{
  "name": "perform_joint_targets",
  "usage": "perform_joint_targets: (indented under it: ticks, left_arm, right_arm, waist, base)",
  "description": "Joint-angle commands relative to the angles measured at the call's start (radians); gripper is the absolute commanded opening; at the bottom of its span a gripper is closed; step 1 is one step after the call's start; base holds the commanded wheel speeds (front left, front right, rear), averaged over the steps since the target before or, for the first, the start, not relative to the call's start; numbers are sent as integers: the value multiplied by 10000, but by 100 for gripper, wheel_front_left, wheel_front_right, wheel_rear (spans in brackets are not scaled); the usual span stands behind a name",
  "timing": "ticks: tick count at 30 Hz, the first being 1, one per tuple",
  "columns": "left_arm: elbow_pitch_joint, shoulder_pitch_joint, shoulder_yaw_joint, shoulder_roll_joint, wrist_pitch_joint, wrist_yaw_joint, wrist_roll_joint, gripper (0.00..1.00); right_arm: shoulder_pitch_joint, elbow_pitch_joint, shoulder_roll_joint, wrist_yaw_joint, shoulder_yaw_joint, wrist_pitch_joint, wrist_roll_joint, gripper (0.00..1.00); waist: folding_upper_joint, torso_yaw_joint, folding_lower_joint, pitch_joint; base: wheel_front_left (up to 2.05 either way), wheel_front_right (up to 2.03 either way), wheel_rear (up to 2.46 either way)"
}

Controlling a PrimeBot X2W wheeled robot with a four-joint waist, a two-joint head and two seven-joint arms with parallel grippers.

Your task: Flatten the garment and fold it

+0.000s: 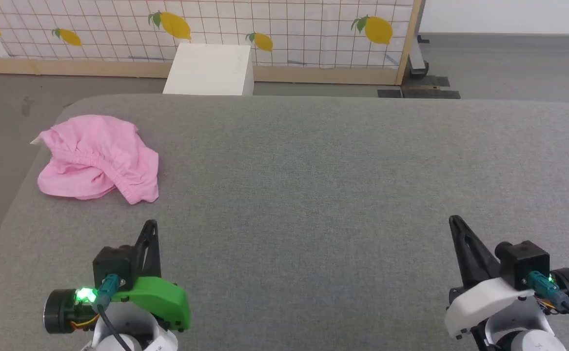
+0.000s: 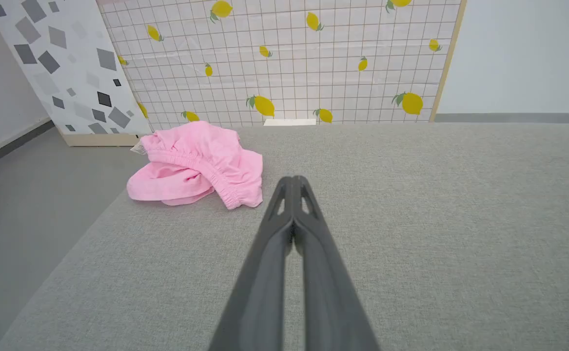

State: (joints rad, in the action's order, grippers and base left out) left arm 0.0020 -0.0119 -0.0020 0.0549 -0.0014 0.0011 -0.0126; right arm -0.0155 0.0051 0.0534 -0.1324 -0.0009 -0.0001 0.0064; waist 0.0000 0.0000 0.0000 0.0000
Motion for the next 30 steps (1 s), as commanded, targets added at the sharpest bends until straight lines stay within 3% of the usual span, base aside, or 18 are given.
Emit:
perform_joint_targets:
  ticks: [1,30]
  left_arm:
    - [-20,119,20,-47,14,-11,126,0]
    - [-20,119,20,-47,14,-11,126,0]
  right_arm:
    - [155,-51,-32,17,9,1,-64,0]
    - [155,-51,-32,17,9,1,-64,0]
  waist:
    - [0,0,0,0]
    - [0,0,0,0]
  base:
    - [0,0,0]
    - [0,0,0]
